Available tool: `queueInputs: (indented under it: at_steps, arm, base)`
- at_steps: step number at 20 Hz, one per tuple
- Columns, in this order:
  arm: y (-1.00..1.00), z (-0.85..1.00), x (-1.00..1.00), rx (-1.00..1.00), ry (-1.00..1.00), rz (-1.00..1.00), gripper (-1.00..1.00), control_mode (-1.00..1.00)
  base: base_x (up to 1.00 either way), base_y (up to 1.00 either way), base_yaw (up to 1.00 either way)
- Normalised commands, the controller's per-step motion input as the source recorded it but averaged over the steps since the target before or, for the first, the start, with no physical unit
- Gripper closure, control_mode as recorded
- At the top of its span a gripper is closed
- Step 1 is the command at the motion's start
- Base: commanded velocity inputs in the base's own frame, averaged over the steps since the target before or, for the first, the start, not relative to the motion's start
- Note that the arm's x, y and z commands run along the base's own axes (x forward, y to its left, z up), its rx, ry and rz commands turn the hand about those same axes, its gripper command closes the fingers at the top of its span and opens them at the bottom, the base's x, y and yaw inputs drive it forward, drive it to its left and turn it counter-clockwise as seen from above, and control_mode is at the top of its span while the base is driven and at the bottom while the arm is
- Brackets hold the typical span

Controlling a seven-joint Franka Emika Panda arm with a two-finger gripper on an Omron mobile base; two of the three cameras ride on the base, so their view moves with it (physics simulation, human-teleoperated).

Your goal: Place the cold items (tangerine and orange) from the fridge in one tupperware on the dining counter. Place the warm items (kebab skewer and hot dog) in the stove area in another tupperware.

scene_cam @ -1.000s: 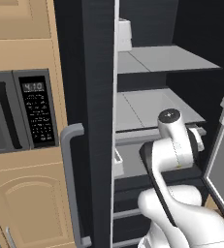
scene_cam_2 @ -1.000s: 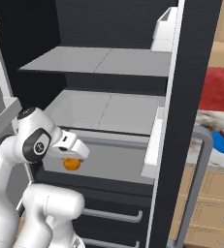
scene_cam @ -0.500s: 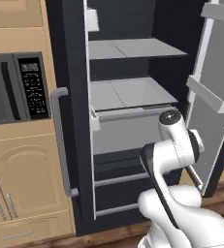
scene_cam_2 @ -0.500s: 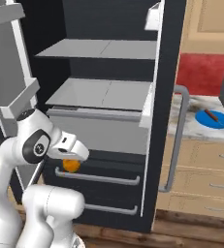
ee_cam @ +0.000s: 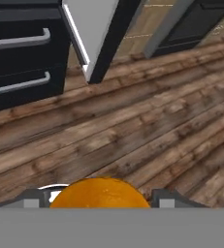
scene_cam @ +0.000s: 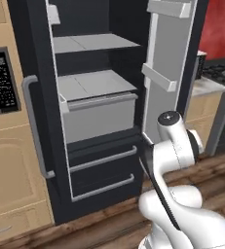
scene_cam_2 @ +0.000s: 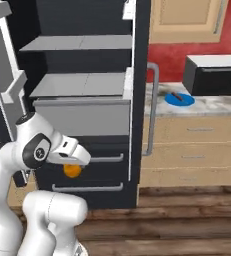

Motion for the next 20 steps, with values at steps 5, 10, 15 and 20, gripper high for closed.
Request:
queueInputs:
  at_steps: [5, 10, 15, 20]
  arm:
    - [0.00, 0.00, 0.00, 0.00, 0.00, 0.00, 1.00, 1.00]
    - [0.00, 0.00, 0.00, 0.00, 0.00, 0.00, 1.00, 1.00]
    - [0.00, 0.00, 0.00, 0.00, 0.00, 0.00, 1.00, 1.00]
    - [0.00, 0.00, 0.00, 0.00, 0.00, 0.00, 1.00, 1.00]
  base:
    - [-0.77, 0.01, -0.41]
    - [-0.83, 0.16, -0.41]
    - [-0.82, 0.28, -0.39]
    - [-0.88, 0.33, -0.36]
